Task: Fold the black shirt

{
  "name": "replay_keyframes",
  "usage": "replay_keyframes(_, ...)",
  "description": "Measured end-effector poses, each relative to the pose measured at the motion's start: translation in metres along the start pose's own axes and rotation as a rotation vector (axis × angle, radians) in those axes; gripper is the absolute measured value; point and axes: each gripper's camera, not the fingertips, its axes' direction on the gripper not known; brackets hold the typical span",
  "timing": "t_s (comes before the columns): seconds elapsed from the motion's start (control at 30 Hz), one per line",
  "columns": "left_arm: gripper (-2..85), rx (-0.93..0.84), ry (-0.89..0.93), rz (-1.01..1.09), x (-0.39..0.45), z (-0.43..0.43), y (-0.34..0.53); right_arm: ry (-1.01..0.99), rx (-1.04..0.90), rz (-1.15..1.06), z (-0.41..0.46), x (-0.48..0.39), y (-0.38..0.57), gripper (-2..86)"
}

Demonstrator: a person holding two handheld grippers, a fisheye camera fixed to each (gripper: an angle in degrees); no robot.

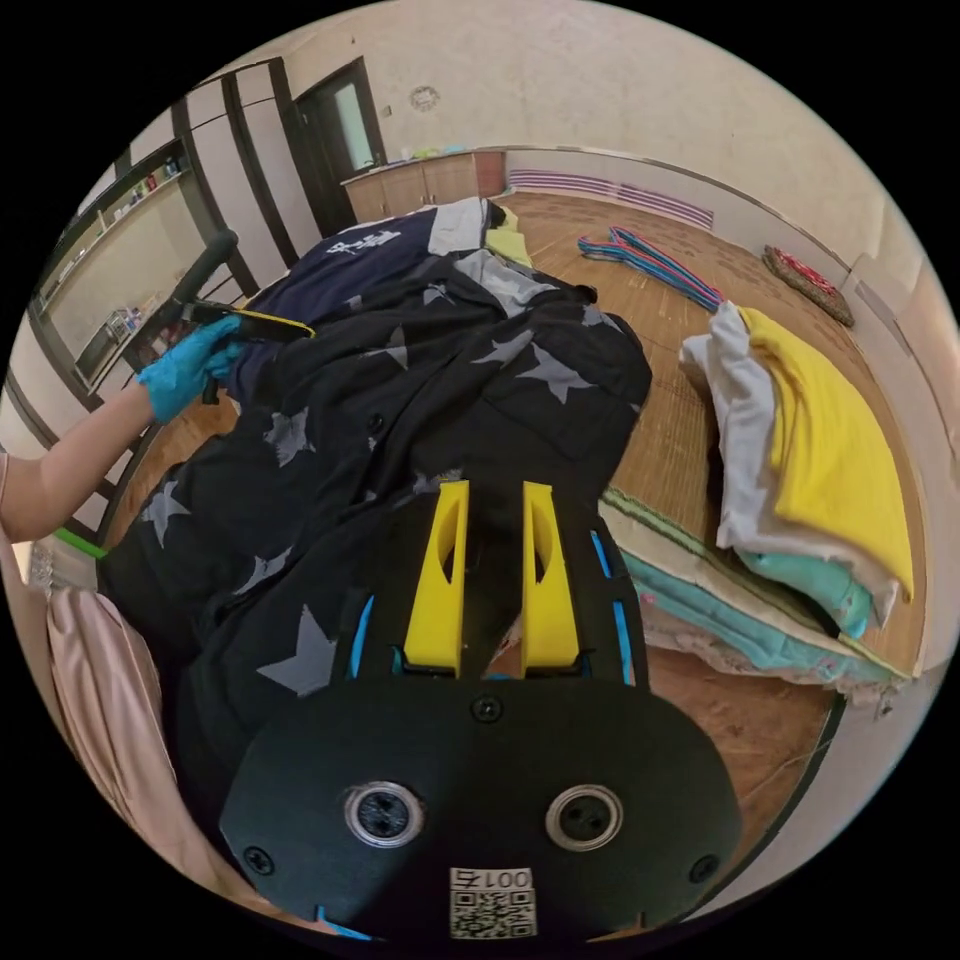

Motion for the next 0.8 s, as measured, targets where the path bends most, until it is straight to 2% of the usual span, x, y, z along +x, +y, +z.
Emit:
replay_keyframes(0.23,-1.2,0.111,0.009,0.086,-0.017,-0.044,0.026,0.135,-0.101,0.095,0.018,0.003,0.012,7.2)
replay_keyframes(0.43,-1.5,0.181,-0.059,-0.004,-0.076,-0.074,0.028,0.151,-0.116,0.131,0.015,0.002,0.019,7.0)
replay_keyframes(0.63,-1.2,0.139,-0.185,-0.112,-0.131,-0.052,0.029,0.183,-0.163,0.126,0.019,-0.008,0.041,7.1)
replay_keyframes(0.8,-1.2,0.045,-0.289,-0.133,-0.14,-0.023,0.044,0.141,-0.171,0.146,0.016,-0.01,0.064,7.6)
